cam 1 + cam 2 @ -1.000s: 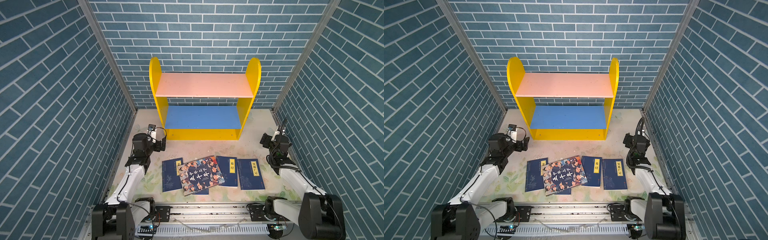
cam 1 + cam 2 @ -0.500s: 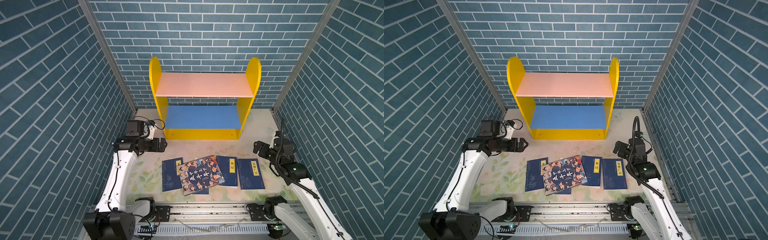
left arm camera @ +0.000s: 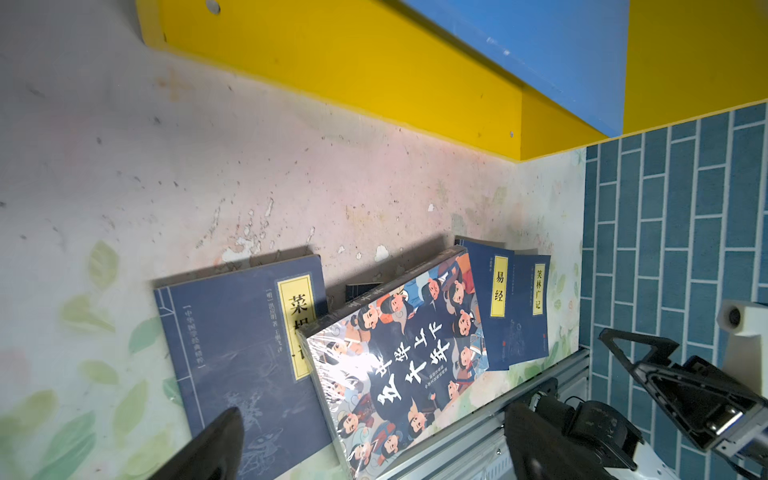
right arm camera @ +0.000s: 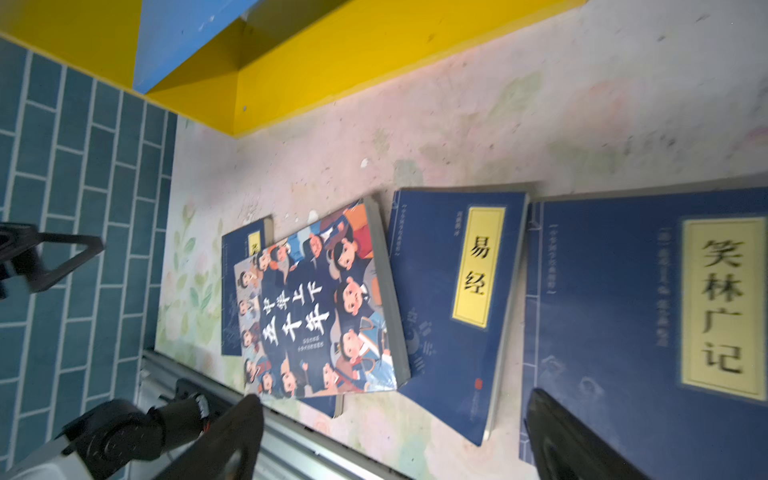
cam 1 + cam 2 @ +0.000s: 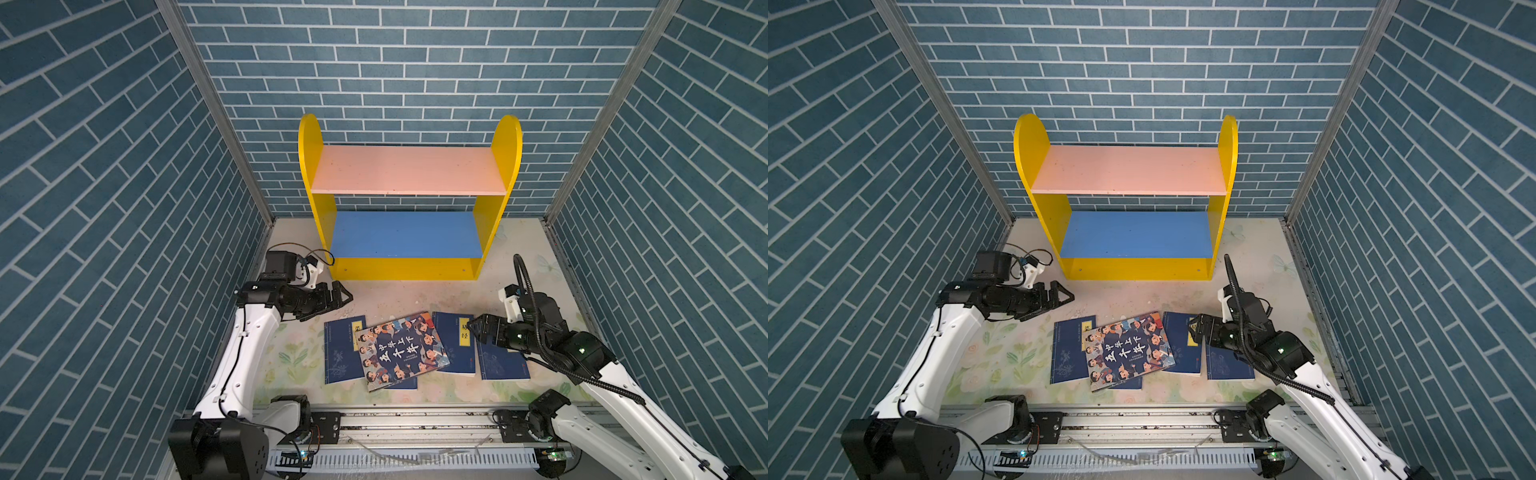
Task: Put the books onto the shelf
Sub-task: 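Move both grippers toward the colourful wrapped book from either side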
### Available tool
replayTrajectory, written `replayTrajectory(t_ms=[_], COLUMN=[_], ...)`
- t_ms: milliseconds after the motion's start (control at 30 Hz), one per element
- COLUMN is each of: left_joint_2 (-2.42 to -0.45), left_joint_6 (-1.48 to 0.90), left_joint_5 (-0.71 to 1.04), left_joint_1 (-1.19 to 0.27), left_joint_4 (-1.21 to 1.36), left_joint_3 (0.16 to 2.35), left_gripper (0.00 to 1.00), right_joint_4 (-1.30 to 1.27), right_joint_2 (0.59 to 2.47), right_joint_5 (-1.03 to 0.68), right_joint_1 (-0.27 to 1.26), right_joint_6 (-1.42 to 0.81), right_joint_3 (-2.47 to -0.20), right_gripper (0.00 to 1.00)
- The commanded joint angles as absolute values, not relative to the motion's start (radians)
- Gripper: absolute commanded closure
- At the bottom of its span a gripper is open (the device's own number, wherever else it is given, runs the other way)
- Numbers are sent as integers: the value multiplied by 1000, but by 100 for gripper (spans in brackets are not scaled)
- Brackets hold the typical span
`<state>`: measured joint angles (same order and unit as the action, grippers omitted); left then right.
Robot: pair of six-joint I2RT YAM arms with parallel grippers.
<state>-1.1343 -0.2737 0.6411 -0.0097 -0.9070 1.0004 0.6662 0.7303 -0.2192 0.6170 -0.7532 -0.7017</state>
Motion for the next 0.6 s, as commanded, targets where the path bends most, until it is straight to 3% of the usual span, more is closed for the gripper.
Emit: replayTrajectory(t_ms=[0, 300, 567], left_joint_2=[-1147, -1169, -1195], left_joint_6=[-354, -403, -419], left_joint_5=[668, 693, 663], left_joint_1=[-47, -174, -196], left_joint_4=[-812, -714, -680], left_joint_3=[911, 774, 701], left_gripper=[0, 2, 2], right_joint_4=[558, 375, 239], right_joint_2=[740, 858, 823], right_joint_5=[-271, -270, -294], right_joint_1=[673, 814, 835], right_joint_6=[-849, -921, -1012], right_joint_3=[-643, -554, -431], right_gripper=[3, 6, 8])
